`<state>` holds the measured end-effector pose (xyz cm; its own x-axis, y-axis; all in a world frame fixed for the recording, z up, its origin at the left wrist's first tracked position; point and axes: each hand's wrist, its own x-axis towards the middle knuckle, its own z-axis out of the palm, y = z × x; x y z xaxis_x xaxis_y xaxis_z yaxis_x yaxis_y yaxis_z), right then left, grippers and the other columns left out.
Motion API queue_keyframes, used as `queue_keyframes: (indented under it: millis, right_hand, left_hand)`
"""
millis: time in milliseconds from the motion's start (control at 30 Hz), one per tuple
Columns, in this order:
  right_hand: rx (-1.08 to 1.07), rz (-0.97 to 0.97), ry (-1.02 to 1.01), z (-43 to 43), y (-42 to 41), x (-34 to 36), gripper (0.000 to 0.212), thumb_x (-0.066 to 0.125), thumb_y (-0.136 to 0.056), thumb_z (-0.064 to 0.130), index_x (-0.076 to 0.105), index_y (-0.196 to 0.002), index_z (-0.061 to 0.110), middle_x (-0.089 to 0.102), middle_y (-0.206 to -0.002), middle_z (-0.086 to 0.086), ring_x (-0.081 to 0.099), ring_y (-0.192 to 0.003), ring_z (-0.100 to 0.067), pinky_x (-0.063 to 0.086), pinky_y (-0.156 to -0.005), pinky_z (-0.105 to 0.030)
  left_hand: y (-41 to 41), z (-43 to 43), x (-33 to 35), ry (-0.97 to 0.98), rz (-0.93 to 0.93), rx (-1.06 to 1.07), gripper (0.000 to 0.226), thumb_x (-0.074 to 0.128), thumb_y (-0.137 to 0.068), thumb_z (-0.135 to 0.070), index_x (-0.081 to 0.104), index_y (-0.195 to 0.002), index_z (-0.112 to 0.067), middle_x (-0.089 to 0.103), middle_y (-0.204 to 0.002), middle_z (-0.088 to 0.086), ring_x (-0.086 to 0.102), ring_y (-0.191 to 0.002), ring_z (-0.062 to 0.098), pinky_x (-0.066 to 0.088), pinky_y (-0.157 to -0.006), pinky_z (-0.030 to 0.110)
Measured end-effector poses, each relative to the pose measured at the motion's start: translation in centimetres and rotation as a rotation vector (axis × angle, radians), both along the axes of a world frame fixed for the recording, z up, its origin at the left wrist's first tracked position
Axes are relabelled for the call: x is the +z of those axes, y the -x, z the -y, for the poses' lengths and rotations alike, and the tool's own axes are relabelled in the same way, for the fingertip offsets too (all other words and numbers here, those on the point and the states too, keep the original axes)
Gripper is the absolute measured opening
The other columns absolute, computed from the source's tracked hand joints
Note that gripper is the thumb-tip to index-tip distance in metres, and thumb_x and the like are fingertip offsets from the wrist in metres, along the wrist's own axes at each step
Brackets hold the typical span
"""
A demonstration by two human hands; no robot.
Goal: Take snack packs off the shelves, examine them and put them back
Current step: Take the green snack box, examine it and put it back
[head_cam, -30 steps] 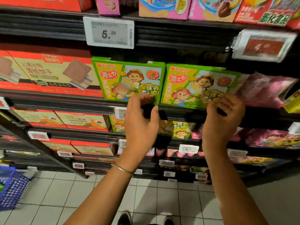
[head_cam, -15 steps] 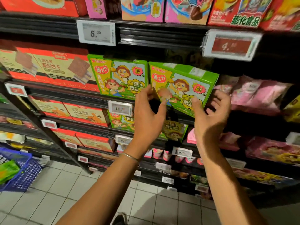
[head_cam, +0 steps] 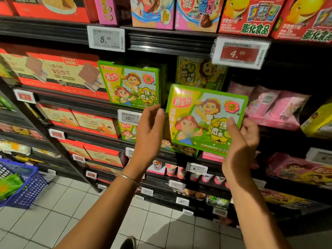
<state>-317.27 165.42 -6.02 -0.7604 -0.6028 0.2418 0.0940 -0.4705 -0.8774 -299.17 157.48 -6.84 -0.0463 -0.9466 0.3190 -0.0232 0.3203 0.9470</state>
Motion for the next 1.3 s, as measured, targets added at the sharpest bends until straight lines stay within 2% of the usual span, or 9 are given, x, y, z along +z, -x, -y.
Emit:
queue_keyframes:
  millis: [200,400,500,600,733,867,1067,1167,1300]
  right_hand:
    - [0.315,-0.044,-0.175,-1.2,-0.7,-2.9,0.039,0.075,-0.083,0.026,0.066,-0.121,0.021,0.076,-0.117,-0.003,0.070,-0.110,-0.026,0.054,-0.099,-0.047]
    - [0.617,-0.160,-0.177,-2.1,-1.7,-1.5,0.064,0.070,-0.091,0.047,0.048,-0.150,0.036,0.062,-0.145,0.005,0.061,-0.131,-0.019,0.056,-0.095,-0.028]
    - [0.561,-0.120,-0.262,-1.6,-2.8,-0.2,0.047,0.055,-0.094,0.042,0.058,-0.138,0.027,0.067,-0.136,-0.007,0.063,-0.125,-0.028,0.050,-0.108,-0.047]
    - [0.524,-0.098,-0.273,-2.2,-4.3,0.1,0.025,0.051,-0.098,0.039,0.070,-0.111,0.029,0.072,-0.112,-0.008,0.066,-0.106,-0.025,0.048,-0.099,-0.046]
    - [0.432,0.083,-0.380,-2.8,-6.8,-0.3,0.047,0.051,-0.096,0.046,0.063,-0.108,0.003,0.067,-0.115,-0.028,0.066,-0.104,-0.038,0.049,-0.099,-0.054]
    - [0.439,0.231,-0.473,-3.5,-9.4,-1.4,0.033,0.046,-0.103,0.040,0.070,-0.090,0.021,0.075,-0.082,-0.006,0.071,-0.072,-0.020,0.056,-0.067,-0.035]
    - [0.439,0.320,-0.581,-5.1,-13.3,-4.0,0.052,0.029,-0.106,0.051,0.072,-0.101,0.022,0.075,-0.071,0.001,0.071,-0.084,-0.024,0.050,-0.074,-0.037]
    - [0.421,0.307,-0.600,-6.4,-15.1,-4.2,0.055,0.026,-0.107,0.052,0.072,-0.111,0.024,0.080,-0.087,-0.002,0.068,-0.106,-0.034,0.050,-0.080,-0.043]
    - [0.401,0.295,-0.624,-7.4,-16.7,-3.8,0.055,0.028,-0.108,0.052,0.067,-0.128,0.020,0.076,-0.117,-0.011,0.067,-0.100,-0.033,0.052,-0.080,-0.045]
  left_hand:
    - [-2.3,-1.5,-1.1,-0.256,-0.065,-0.192,0.031,0.048,-0.112,-0.023,0.057,-0.131,-0.001,0.075,-0.111,0.005,0.073,-0.098,0.014,0.057,-0.077,0.027]
    - [-4.3,-2.4,-2.8,-0.635,-0.231,-0.270,0.039,0.045,-0.112,-0.032,0.047,-0.150,-0.028,0.071,-0.134,0.010,0.069,-0.122,0.034,0.050,-0.109,0.061]
    - [-5.4,-2.9,-3.4,-0.752,-0.291,-0.370,0.046,0.046,-0.111,-0.033,0.037,-0.156,-0.042,0.072,-0.135,0.002,0.071,-0.120,0.030,0.051,-0.109,0.058]
    - [-7.3,-3.5,-3.7,-0.867,-0.267,-0.490,0.045,0.049,-0.110,-0.035,0.044,-0.154,-0.040,0.069,-0.138,0.005,0.070,-0.120,0.033,0.054,-0.105,0.058]
    - [-10.8,-4.0,-3.1,-1.043,-0.363,-0.643,0.037,0.059,-0.100,-0.039,0.075,-0.127,-0.019,0.075,-0.126,0.015,0.076,-0.107,0.034,0.064,-0.081,0.046]
    - [-14.4,-4.0,-3.1,-1.124,-0.312,-0.661,0.054,0.047,-0.100,-0.046,0.084,-0.097,-0.006,0.079,-0.097,0.021,0.080,-0.079,0.035,0.066,-0.059,0.041]
    - [-18.2,-3.6,-4.1,-1.110,-0.234,-0.732,0.076,0.030,-0.107,-0.049,0.078,-0.078,0.003,0.077,-0.075,0.017,0.079,-0.068,0.027,0.064,-0.060,0.035]
    - [-19.4,-4.1,-4.0,-1.137,-0.218,-0.750,0.081,0.033,-0.103,-0.063,0.080,-0.086,0.000,0.078,-0.080,0.017,0.079,-0.069,0.027,0.065,-0.056,0.034]
    - [-20.9,-4.5,-3.1,-1.111,-0.172,-0.742,0.080,0.047,-0.087,-0.075,0.083,-0.097,-0.004,0.078,-0.093,0.017,0.080,-0.072,0.026,0.065,-0.057,0.036]
